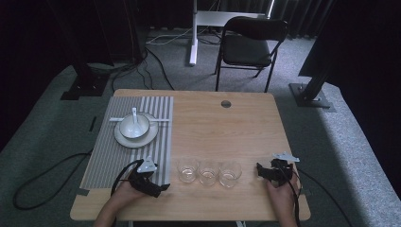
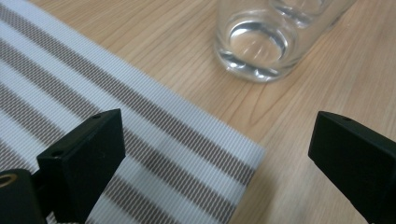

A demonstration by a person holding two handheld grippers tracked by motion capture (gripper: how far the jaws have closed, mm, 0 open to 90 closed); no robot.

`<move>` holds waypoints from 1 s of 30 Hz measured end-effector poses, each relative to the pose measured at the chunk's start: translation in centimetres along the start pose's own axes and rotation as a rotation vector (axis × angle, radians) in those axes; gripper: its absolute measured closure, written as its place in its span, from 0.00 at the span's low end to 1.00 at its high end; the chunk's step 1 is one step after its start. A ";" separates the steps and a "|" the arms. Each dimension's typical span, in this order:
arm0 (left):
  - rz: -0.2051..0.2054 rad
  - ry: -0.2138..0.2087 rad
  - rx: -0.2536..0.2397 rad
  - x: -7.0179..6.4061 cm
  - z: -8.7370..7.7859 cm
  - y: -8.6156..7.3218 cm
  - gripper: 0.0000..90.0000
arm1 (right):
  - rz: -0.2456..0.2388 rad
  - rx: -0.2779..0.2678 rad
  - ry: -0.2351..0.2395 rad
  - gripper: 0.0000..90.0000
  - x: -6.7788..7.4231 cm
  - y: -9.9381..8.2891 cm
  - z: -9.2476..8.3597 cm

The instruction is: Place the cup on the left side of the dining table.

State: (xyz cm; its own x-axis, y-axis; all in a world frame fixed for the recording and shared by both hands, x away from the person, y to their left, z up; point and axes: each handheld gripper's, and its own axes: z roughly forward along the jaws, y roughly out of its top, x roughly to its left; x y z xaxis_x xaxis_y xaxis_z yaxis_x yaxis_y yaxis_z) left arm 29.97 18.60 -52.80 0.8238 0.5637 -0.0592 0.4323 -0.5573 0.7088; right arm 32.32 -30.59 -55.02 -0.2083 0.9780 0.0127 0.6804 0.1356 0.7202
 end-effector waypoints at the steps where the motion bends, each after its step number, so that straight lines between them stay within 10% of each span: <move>1: 0.000 0.000 0.000 0.0 0.0 0.0 0.05 | 0.000 0.000 0.000 0.13 0.0 0.0 0.0; 30: 0.088 -0.057 -0.034 -1.8 3.5 4.5 0.07 | 0.000 0.000 0.000 0.13 0.0 0.0 0.0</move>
State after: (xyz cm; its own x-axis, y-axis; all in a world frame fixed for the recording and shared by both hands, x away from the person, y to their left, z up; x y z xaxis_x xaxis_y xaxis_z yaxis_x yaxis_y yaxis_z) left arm 31.70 12.94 -52.00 0.8781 0.4771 -0.0350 0.3455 -0.5819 0.7362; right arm 32.33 -30.59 -55.02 -0.2084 0.9780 0.0125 0.6803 0.1357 0.7203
